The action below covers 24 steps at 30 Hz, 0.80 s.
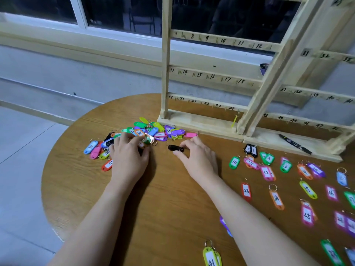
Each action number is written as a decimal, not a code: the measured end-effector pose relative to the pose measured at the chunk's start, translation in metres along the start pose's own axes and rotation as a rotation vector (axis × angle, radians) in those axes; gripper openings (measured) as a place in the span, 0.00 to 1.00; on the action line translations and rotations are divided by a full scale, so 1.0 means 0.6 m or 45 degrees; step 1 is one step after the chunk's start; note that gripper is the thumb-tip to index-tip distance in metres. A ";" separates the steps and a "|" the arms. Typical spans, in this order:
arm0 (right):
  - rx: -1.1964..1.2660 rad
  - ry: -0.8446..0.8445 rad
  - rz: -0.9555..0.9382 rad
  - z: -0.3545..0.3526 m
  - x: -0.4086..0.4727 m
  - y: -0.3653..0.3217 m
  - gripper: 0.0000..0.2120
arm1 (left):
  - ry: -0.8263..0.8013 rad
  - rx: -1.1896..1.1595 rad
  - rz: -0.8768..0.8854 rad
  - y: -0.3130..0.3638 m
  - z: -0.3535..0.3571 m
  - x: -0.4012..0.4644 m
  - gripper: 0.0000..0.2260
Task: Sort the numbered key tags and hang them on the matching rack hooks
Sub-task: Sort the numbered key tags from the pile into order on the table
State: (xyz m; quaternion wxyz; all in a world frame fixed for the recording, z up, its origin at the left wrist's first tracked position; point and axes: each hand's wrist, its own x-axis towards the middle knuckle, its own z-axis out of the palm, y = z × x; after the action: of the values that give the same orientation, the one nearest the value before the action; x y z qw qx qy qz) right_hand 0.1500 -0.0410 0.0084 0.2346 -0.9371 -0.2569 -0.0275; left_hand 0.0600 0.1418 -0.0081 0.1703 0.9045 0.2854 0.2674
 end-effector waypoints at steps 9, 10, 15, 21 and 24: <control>-0.036 0.046 -0.005 0.001 -0.001 -0.006 0.15 | 0.008 0.027 0.098 0.001 -0.006 -0.005 0.09; -0.047 0.059 0.009 0.001 -0.001 -0.007 0.15 | 0.032 0.008 0.108 0.002 -0.006 -0.005 0.10; -0.062 0.050 0.057 -0.001 -0.001 -0.007 0.16 | 0.178 -0.229 0.146 0.005 -0.014 -0.005 0.09; 0.130 0.065 0.093 -0.005 0.000 0.002 0.11 | -0.056 -0.543 0.233 0.023 -0.025 -0.012 0.07; 0.197 0.100 0.084 -0.004 -0.001 0.003 0.09 | -0.138 -0.543 0.257 0.021 -0.023 -0.012 0.07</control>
State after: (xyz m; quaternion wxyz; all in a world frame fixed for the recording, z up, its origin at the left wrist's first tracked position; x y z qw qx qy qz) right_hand 0.1505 -0.0436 0.0100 0.3168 -0.9224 -0.2179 -0.0364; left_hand 0.0523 0.1302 0.0060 0.3450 0.8850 0.1212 0.2883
